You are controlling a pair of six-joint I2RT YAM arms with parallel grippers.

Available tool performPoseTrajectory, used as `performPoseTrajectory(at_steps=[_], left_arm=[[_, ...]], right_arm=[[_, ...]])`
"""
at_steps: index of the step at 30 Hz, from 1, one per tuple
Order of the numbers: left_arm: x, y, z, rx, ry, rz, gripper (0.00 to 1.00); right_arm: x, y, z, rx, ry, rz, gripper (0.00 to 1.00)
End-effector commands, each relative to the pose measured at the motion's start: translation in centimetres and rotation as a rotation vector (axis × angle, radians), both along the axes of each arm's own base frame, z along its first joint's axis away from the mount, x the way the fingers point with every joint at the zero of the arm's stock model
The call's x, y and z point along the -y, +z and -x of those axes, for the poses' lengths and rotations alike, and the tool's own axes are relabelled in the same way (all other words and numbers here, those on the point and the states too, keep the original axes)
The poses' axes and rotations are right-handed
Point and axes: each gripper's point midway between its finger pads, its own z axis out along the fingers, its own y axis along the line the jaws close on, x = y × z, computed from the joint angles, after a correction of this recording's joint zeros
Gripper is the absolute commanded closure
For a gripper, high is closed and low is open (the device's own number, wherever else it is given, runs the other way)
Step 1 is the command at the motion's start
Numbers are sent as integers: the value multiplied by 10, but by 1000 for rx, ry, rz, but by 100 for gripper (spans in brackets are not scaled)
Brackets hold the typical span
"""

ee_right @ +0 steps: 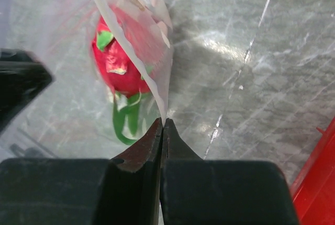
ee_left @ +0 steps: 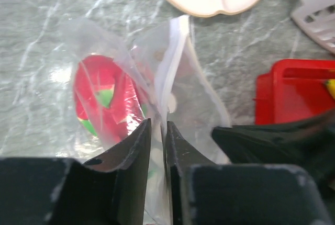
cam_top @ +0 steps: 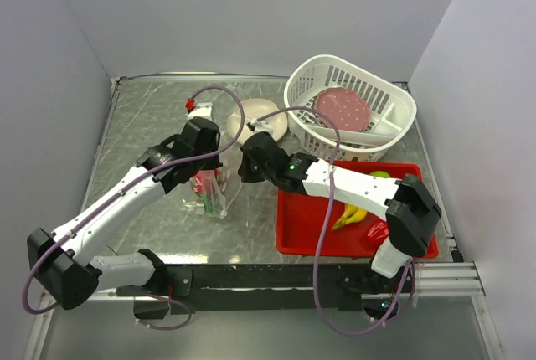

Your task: Place the food in the zip-top bag and seal the zipper

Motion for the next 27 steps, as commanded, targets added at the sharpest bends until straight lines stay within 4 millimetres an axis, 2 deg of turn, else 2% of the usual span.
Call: performPoseTrajectory(at_steps=[1,12,14,16,18,23,26,27], left_arm=[[-15,17,-6,23,45,-73,75],[-46,21,-1,-18,145,-231,81],[-50,26,0,-9,157,-242,80],[-53,29,0,-4,164,-254,71],[-57,31,0,-5,169,-271,69],[-50,38,2,-8,141,-240,71],[-39,39,9,-25,104,-213,72],[-30,39,14,-35,68,-203,68]], right_arm=[[-4,65,-9,113,-10,-94,100],[8,63,-20,137,-53,-31,100],[12,63,-23,137,-61,-23,100],[13,63,-25,137,-60,-19,100],[12,65,-25,140,-53,-20,100],[9,70,-25,141,-40,-25,100],[7,72,-24,142,-31,-30,100],[6,72,-24,142,-30,-29,100]])
